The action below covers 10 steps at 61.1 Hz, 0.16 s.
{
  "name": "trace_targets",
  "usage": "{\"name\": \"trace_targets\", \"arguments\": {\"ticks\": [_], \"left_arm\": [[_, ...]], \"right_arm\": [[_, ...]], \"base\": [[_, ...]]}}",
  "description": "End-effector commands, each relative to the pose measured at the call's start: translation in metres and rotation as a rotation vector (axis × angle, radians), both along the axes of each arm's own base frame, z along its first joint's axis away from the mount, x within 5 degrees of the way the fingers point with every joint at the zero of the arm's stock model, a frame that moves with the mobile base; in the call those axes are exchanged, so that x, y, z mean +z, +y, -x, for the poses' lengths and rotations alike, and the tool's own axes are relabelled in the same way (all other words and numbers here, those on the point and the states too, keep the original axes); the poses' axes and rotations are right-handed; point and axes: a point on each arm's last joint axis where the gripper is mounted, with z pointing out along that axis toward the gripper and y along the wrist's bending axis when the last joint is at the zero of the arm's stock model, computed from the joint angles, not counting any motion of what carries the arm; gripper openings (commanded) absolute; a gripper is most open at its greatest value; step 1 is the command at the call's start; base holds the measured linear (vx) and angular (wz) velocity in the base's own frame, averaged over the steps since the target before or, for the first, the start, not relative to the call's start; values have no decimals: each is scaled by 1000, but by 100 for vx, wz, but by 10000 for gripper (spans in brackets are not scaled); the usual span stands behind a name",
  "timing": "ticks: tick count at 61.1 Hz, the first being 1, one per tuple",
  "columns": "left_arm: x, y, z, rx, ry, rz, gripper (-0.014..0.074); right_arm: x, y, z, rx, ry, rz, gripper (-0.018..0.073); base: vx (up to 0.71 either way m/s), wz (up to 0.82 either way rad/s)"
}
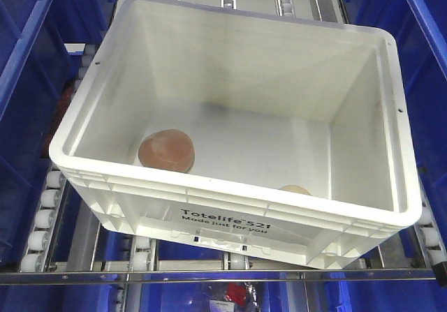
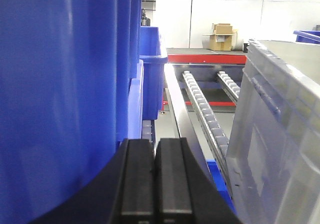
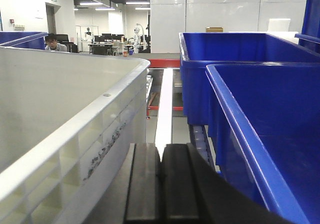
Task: Place moving items into box and shelve
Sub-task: 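Withdraw both grippers from the tote rims, away from the shelf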
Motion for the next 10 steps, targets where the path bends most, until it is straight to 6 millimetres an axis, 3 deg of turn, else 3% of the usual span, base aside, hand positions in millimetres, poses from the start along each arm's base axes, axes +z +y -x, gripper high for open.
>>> {"name": "trace_targets", "arguments": {"ticks": [1,10], "left_arm": [[-1,-1,1,-13,-72,15,-22],[-1,-1,1,-13,-72,15,-22]], "right_arm": [[1,1,1,13,-79,5,-15],[1,1,1,13,-79,5,-15]], "base": [[0,0],[0,0]]}}
